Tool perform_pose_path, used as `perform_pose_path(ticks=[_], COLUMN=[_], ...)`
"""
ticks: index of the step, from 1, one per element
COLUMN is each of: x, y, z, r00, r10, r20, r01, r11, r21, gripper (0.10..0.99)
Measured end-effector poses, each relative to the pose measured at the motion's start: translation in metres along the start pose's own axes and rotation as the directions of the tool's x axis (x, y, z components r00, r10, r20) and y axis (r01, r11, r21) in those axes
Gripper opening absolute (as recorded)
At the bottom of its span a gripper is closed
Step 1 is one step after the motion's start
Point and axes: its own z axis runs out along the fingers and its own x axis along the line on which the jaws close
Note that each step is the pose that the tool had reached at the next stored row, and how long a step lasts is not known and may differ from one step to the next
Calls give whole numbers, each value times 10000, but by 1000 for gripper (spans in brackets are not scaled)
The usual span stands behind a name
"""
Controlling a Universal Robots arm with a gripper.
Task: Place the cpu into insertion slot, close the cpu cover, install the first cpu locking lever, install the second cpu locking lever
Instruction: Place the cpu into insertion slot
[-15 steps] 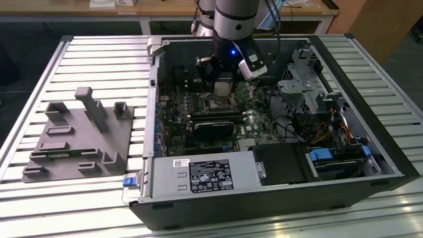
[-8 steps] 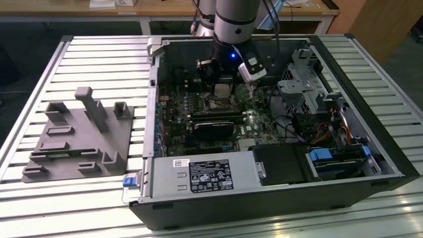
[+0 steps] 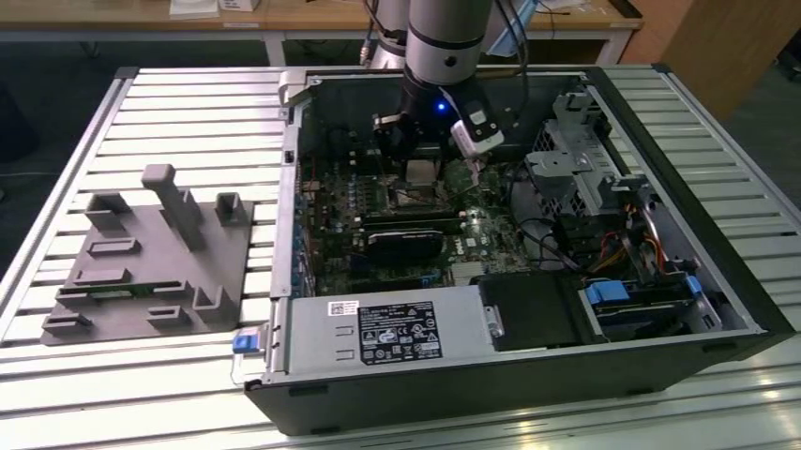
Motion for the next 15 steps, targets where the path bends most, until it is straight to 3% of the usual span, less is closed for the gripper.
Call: perform_pose_path(ticks=[4, 8, 12, 15], x=[0, 0, 0, 0], y=[0, 0, -1, -1], z=[3, 9, 14, 19], r00=[9991, 9940, 9848, 9747], r10=[432, 1089, 1731, 2228], r20=[37, 96, 157, 202], r01=[-432, -1089, -1732, -2229], r11=[9991, 9941, 9849, 9748], r21=[6, 15, 19, 15], gripper=[541, 541, 541, 541])
